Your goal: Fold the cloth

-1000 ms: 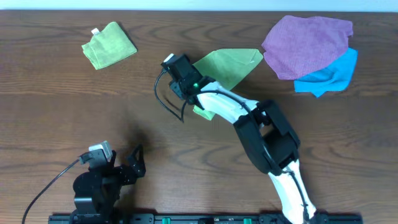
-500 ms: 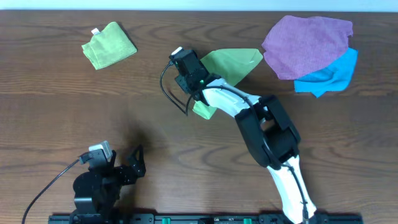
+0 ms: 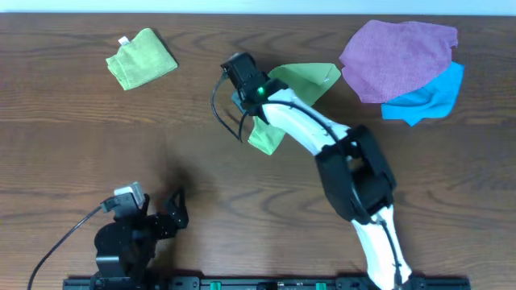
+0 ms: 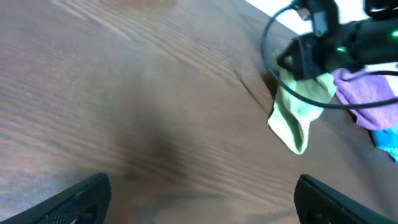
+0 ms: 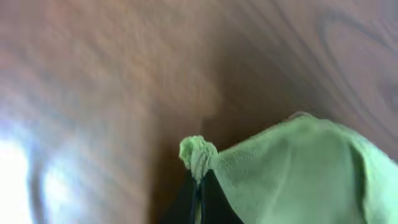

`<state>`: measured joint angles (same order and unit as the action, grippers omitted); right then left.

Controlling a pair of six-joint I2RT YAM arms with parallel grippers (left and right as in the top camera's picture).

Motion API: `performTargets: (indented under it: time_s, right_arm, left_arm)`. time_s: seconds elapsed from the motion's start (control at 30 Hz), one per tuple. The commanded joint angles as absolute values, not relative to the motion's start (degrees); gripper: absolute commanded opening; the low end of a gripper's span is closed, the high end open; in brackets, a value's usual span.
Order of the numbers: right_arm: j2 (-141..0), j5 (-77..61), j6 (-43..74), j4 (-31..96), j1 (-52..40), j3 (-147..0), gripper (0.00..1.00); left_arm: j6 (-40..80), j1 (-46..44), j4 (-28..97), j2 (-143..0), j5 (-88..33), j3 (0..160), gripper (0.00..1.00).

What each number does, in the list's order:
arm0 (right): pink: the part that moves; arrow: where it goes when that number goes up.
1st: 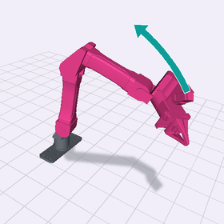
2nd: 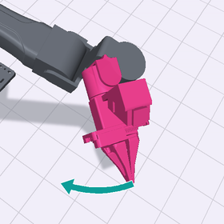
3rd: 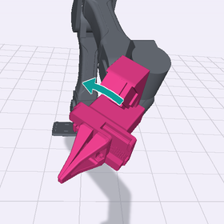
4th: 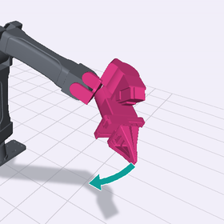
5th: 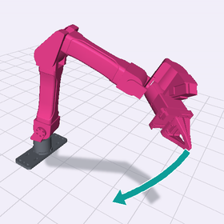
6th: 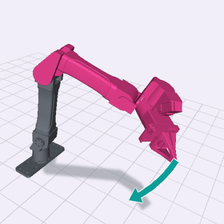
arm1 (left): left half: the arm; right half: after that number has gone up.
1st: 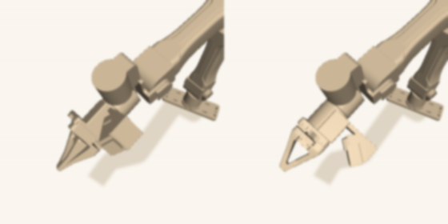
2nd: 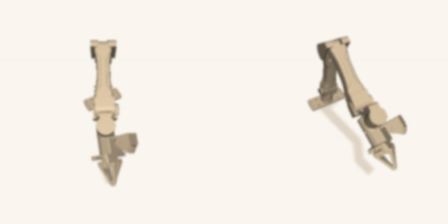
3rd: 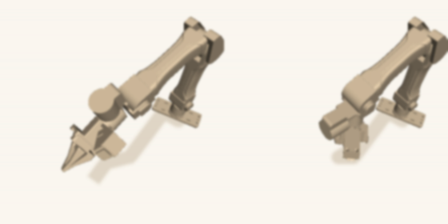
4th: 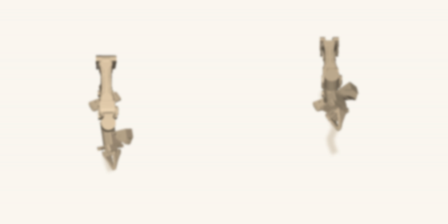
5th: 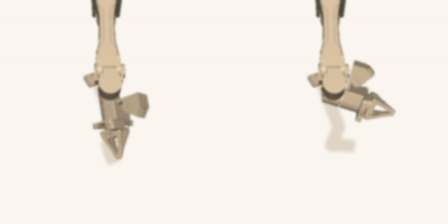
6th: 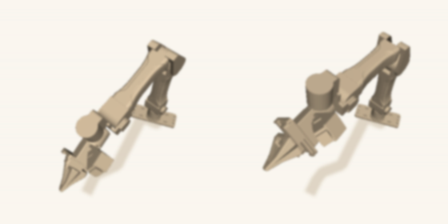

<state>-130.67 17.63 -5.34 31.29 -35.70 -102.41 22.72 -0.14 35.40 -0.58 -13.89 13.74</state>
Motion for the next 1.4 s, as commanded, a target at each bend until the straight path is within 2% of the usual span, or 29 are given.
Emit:
performTargets:
  time_s: [0.0,0.3,0.53,0.7,0.8,1.0,1.13,1.37]
  right_arm:
    - [-124.29,18.68,-0.6,36.67,-35.68,-103.88,0.01]
    - [-115.55,17.21,8.78,55.07,-32.18,-103.81,0.01]
    - [-114.74,15.18,15.33,65.08,-27.24,-100.05,0.01]
    - [-113.16,14.98,19.75,64.62,-25.61,-92.12,0.01]
    - [-110.0,14.96,21.32,61.89,-25.28,-85.38,0.01]
    - [-102.87,14.61,23.81,56.31,-24.75,-73.41,0.01]
    - [-99.9,14.57,26.22,53.45,-24.67,-67.96,0.01]
    - [-99.31,13.32,28.73,50.5,-24.77,-63.92,0.01]
  left_arm:
    - [22.72,-0.36,33.45,-0.21,-10.68,13.61,0.95]
    - [23.33,-0.36,31.66,-0.25,-10.13,13.61,0.95]
    - [30.81,-0.36,33.28,-0.3,-10.98,13.61,0.95]
    - [32.47,-0.36,33.67,-0.3,-19.81,13.61,0.95]
    - [40.34,-0.36,33.89,-0.32,-20.38,13.58,0.95]
    - [42.46,-0.4,33.69,-3.95,-24.84,13.61,0.95]
    - [42.46,-0.4,30.17,-12.99,-28.64,13.61,0.95]
    - [42.48,-0.4,15.51,-37.82,-37.87,13.89,0.95]
